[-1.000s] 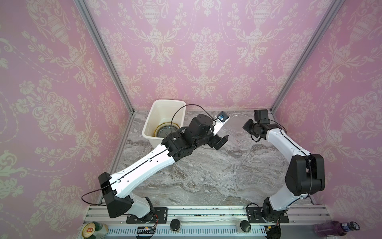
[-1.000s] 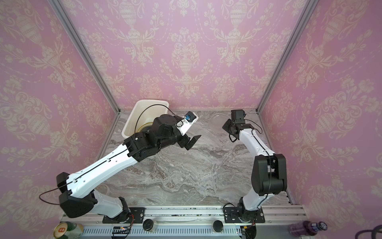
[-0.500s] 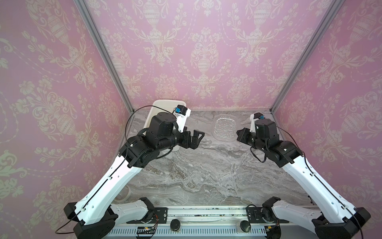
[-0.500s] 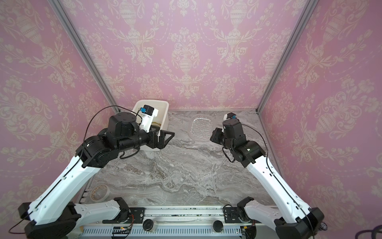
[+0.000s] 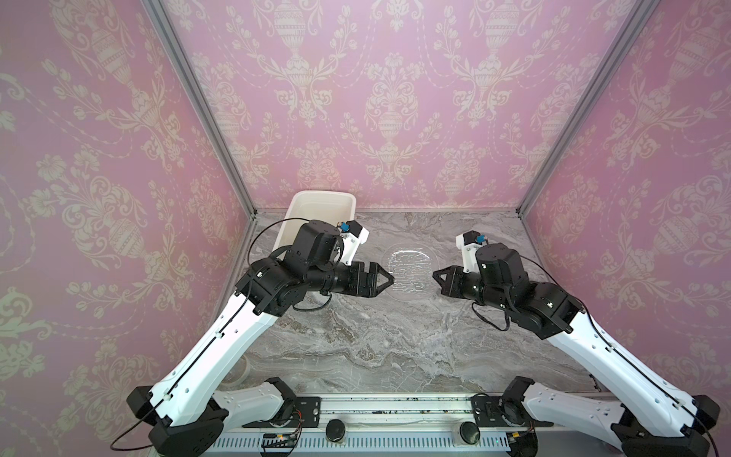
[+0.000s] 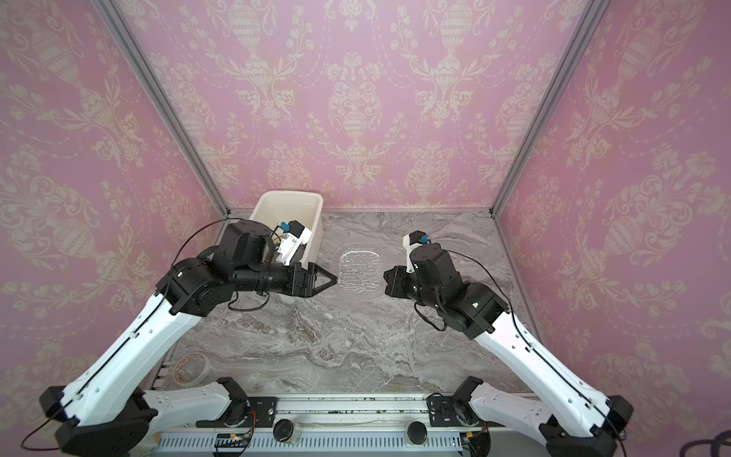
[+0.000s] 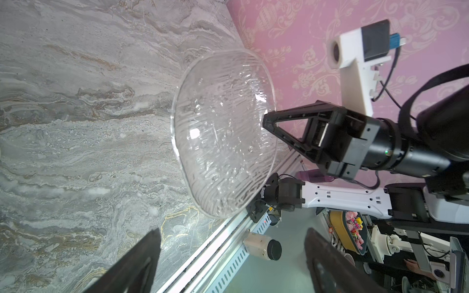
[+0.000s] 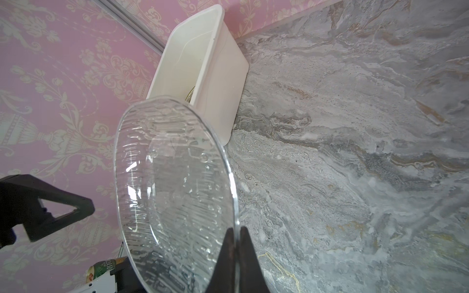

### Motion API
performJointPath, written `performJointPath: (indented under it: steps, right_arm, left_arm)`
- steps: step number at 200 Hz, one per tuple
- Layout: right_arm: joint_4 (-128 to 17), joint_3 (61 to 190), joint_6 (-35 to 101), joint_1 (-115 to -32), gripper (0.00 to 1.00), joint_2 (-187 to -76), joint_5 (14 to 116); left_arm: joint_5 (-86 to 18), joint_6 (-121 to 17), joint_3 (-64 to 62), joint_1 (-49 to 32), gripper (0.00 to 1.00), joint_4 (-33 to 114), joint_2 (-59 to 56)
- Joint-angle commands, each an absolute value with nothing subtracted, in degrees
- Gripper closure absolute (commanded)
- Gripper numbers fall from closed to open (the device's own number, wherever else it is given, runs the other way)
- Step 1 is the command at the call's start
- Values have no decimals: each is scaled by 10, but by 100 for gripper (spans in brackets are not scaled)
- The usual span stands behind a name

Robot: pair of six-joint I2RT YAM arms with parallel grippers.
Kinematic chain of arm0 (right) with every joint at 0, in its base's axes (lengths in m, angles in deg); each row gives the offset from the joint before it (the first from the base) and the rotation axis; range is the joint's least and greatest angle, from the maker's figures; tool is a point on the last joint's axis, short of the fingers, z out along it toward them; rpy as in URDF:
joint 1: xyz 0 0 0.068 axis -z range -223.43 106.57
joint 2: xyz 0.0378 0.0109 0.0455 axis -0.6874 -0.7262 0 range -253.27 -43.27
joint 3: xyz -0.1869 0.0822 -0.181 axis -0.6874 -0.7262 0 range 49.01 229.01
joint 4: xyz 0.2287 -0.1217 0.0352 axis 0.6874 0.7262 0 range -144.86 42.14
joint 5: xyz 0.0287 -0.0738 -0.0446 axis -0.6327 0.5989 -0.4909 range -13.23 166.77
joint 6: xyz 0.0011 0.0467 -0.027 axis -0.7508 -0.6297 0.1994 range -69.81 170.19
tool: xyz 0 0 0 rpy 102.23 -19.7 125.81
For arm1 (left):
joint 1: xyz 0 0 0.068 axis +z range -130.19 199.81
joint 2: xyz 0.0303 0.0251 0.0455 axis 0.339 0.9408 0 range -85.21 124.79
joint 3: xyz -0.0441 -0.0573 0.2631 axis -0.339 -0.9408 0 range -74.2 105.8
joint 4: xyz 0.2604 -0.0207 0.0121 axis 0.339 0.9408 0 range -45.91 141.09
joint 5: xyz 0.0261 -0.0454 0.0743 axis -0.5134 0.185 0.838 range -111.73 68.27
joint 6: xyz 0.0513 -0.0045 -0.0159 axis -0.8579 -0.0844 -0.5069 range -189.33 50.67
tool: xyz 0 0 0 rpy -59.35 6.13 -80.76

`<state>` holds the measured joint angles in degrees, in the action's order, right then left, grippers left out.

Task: Place the plates into the plastic bin on the countertop
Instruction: Place the plate in the plastic bin.

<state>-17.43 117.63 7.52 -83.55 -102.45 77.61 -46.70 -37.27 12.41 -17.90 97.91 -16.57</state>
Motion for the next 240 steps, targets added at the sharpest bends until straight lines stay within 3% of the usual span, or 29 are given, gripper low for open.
performJointPath:
  steps: [1,41,114,149,209,240]
  right_arm:
    - [-194,1180,59,-852,100,-1033,771]
    - [-223,1170,42,-857,100,-1040,772]
    - [-253,1155,20,-860,100,-1059,772]
    - [-240,1157,15,-861,100,-1048,774]
    - [-236,1157,12,-861,100,-1052,743]
    - [-247,1157,19,-861,100,-1048,747]
  left_arm:
    - [-451,-367,103,-172,17,1004,-154]
    - [-422,-349,89,-165,29,952,-150]
    - [-390,-360,91,-154,65,939,-137]
    - [-370,-359,80,-153,75,924,-136]
    - [-357,-336,69,-153,100,895,-123]
    - [-339,-331,74,-153,100,903,-122]
